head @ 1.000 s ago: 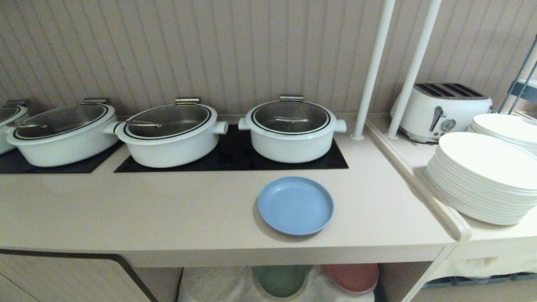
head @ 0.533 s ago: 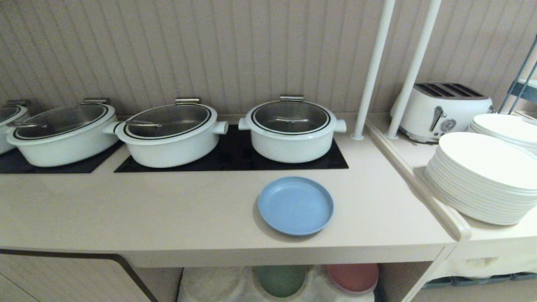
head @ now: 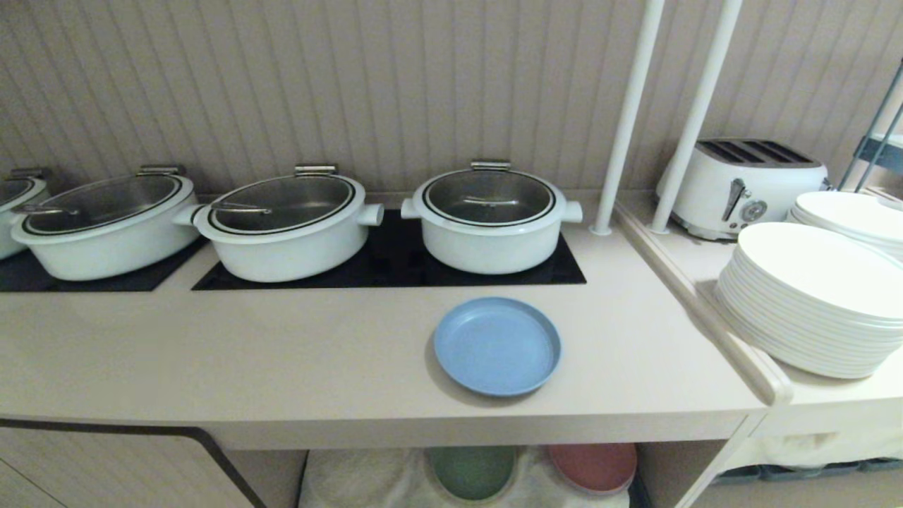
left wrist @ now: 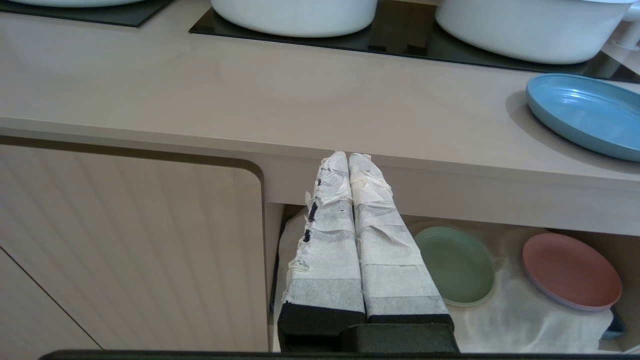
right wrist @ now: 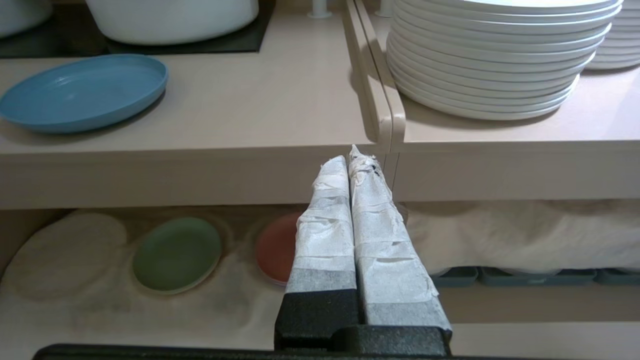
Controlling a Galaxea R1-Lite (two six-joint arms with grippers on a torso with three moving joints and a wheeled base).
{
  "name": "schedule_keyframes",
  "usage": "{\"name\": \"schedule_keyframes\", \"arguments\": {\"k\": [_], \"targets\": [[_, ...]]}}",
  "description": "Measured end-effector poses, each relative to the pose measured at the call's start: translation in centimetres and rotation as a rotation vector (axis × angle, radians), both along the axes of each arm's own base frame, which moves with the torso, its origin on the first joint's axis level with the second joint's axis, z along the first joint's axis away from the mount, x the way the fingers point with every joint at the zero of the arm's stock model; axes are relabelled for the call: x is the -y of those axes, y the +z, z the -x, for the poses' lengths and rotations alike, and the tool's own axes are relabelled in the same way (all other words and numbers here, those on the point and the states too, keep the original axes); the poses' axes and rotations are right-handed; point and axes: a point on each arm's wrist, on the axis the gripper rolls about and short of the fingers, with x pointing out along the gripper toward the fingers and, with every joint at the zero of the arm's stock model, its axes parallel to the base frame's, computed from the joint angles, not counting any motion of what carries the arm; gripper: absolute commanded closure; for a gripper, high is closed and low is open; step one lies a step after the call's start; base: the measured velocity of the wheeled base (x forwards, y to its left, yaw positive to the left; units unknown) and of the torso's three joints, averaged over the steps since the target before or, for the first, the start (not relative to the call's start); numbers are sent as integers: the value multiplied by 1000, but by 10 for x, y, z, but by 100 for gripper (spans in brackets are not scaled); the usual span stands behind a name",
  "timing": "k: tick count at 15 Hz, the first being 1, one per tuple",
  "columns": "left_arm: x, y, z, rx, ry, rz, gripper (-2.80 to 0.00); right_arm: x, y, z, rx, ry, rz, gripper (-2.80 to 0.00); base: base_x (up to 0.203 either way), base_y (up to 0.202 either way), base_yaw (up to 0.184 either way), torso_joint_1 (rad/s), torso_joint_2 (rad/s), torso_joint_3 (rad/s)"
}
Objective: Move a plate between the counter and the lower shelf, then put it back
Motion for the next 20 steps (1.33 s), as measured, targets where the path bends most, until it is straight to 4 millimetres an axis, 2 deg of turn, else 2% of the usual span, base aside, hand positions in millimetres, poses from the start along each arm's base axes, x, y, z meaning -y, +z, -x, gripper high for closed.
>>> {"name": "schedule_keyframes", "arguments": {"k": [3, 6, 20], "targets": [[0, 0, 0, 0, 0, 0, 0, 1, 2, 0, 22, -21, -3, 0, 0, 0, 0, 0, 0, 0], [0, 0, 0, 0, 0, 0, 0, 1, 13, 1, 127, -37, -18, 0, 0, 0, 0, 0, 0, 0], [0, 0, 0, 0, 0, 0, 0, 1, 14, 1, 141, -33, -57, 0, 0, 0, 0, 0, 0, 0]]}}
